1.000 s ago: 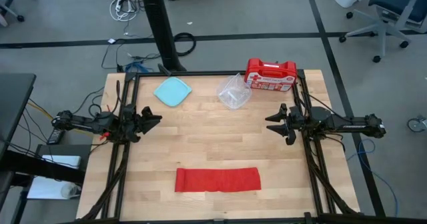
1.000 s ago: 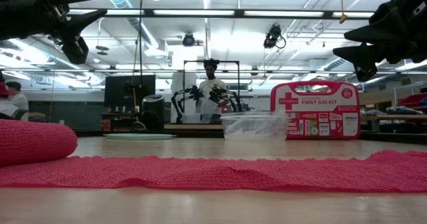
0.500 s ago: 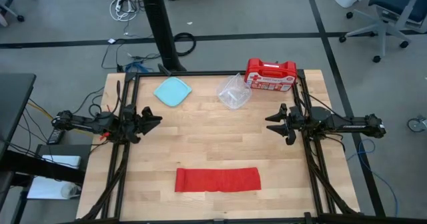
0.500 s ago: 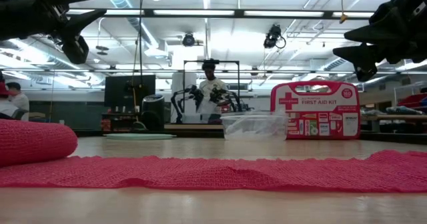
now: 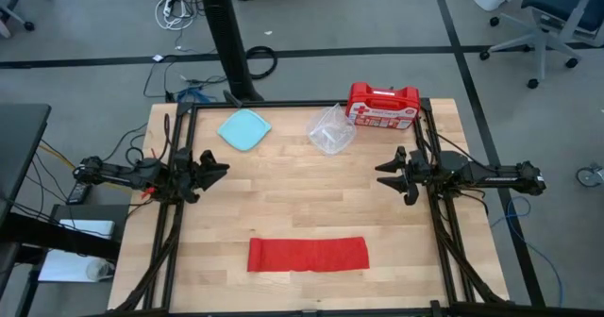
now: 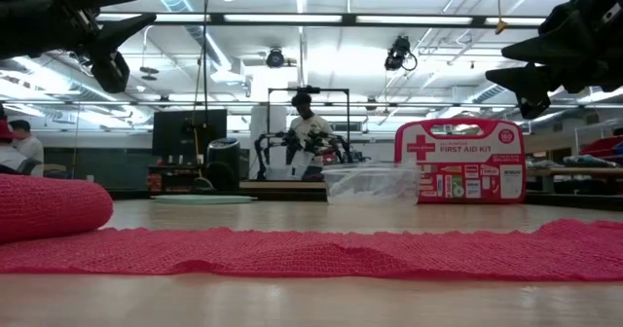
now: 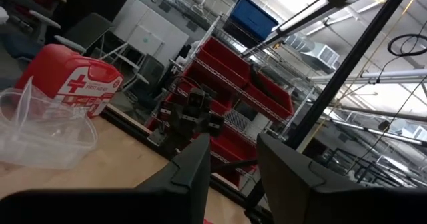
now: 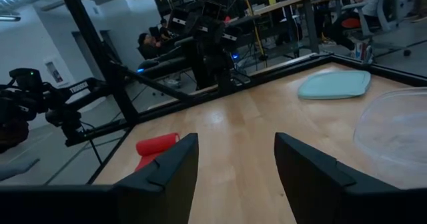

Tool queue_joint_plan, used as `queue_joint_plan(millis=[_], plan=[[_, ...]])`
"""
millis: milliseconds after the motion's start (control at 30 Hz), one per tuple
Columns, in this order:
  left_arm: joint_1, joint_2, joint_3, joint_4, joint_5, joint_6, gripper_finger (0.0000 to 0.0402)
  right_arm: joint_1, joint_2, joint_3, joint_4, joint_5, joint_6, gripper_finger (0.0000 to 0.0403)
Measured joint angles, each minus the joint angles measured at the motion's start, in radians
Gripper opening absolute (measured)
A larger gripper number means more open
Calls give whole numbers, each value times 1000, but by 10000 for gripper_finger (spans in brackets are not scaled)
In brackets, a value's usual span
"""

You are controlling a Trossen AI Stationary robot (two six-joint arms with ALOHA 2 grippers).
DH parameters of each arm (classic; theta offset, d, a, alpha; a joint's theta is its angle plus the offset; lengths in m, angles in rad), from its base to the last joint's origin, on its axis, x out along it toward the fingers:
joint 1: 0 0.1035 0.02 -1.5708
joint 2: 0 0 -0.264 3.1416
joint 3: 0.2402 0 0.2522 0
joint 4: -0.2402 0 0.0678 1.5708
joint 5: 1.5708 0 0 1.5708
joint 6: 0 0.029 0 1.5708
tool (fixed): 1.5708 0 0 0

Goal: Roll bandage
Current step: Roll the red bandage

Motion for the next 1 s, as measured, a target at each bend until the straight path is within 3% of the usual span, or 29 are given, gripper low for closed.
queue_joint_plan(millis=[700, 1000], plan=[[0, 0, 0, -16, 0, 48, 127, 0, 0, 0, 4, -4, 6, 197], [0, 0, 0, -72, 0, 73, 127, 0, 0, 0, 153, -3, 23, 197]])
